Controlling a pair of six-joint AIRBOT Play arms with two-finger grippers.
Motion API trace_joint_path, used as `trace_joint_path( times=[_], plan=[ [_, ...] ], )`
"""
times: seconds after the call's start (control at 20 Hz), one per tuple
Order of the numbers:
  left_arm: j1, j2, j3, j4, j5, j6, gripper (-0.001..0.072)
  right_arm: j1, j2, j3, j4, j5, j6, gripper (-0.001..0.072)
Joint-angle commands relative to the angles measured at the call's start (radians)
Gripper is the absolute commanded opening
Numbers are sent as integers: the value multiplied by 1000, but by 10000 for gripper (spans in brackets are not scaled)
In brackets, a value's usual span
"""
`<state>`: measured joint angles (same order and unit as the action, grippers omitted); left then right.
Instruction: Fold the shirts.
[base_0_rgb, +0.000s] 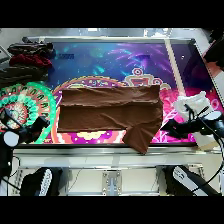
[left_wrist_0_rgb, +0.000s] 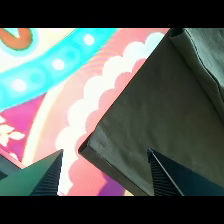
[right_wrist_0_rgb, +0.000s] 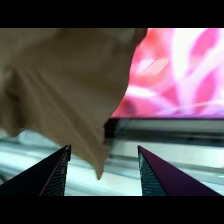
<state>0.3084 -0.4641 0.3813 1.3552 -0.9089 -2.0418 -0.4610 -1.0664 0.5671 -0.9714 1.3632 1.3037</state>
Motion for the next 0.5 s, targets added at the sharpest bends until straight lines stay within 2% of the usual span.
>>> trace_joint_path(
  times=[0.0,0.3,0.35,0.4,0.45],
  plan=[
    [16,142,-87,-18,8,-121,599,40,-39,-117,102,-58,-16,493],
    [15,81,-87,-22,7,-120,598,180,-42,-121,107,-206,-8,490],
    [15,66,-87,-29,7,-120,598,192,-43,-121,112,-212,-4,459],
    [15,49,-89,-47,6,-120,598,203,-45,-121,121,-212,-4,393],
    [15,31,-93,-80,8,-120,598,211,-50,-121,131,-212,-5,371]
  ],
)
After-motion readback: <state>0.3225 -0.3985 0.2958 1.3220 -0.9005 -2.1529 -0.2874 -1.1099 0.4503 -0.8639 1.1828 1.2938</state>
